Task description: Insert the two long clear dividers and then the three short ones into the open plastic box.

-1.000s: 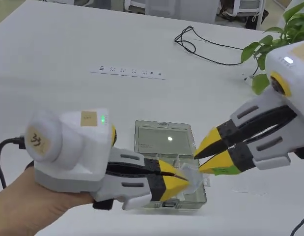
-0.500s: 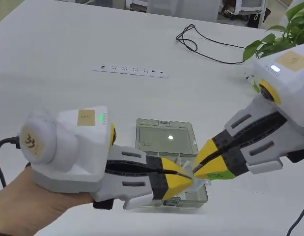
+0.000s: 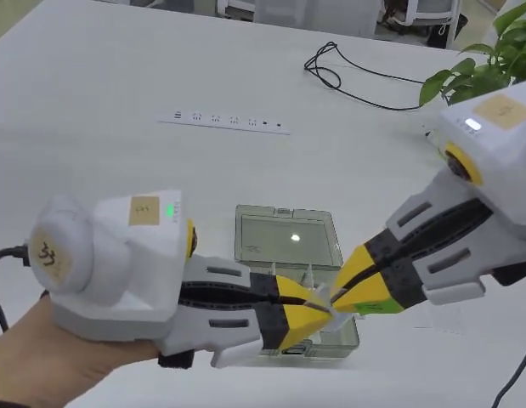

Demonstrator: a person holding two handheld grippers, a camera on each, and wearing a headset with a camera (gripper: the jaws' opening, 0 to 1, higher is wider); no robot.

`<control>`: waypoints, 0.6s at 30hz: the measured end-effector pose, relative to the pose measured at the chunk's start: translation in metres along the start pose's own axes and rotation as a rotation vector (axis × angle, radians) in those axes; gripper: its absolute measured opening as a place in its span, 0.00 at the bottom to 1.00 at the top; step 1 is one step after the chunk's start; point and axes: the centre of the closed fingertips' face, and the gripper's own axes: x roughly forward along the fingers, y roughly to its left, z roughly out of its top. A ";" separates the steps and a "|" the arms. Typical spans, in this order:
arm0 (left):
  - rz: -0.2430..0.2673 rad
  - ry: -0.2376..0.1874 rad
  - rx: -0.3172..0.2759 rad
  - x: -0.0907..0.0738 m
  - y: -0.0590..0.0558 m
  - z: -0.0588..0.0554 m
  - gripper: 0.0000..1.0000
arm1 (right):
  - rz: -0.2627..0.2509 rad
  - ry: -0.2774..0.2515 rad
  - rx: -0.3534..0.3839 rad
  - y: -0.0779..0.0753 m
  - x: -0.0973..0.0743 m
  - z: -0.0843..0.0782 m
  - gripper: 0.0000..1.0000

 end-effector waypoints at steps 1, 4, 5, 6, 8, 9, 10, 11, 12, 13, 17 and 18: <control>0.003 -0.002 0.004 0.000 0.000 0.000 0.00 | -0.002 0.001 -0.003 0.000 0.000 0.000 0.03; 0.006 -0.006 -0.003 -0.001 0.000 0.001 0.00 | -0.004 -0.002 -0.005 0.000 0.000 0.002 0.03; 0.008 -0.007 -0.003 -0.001 0.001 0.001 0.00 | -0.005 -0.003 -0.005 0.000 0.000 0.002 0.03; 0.013 -0.008 -0.001 -0.001 0.001 0.001 0.00 | -0.006 -0.003 -0.006 0.000 0.000 0.002 0.03; 0.021 -0.008 -0.003 -0.002 0.002 0.000 0.00 | -0.009 -0.005 -0.003 0.000 0.000 0.002 0.03; 0.023 -0.009 -0.003 -0.002 0.003 0.000 0.01 | -0.011 -0.006 -0.002 -0.001 0.000 0.002 0.03; 0.028 -0.011 -0.004 -0.003 0.003 0.000 0.01 | -0.013 -0.007 -0.001 -0.001 0.000 0.002 0.03; 0.032 -0.012 -0.006 -0.004 0.004 0.000 0.03 | -0.014 -0.007 -0.002 -0.001 -0.001 0.002 0.03; 0.039 -0.012 -0.011 -0.004 0.005 -0.001 0.04 | -0.015 -0.009 -0.001 -0.001 -0.001 0.003 0.03; 0.044 -0.010 -0.013 -0.005 0.006 -0.002 0.06 | -0.017 -0.011 -0.001 -0.001 -0.001 0.003 0.03; 0.074 -0.007 -0.021 -0.009 0.010 -0.006 0.12 | -0.031 -0.016 0.002 -0.004 -0.003 0.004 0.03; 0.084 -0.009 -0.028 -0.011 0.012 -0.007 0.13 | -0.036 -0.019 0.004 -0.005 -0.003 0.005 0.03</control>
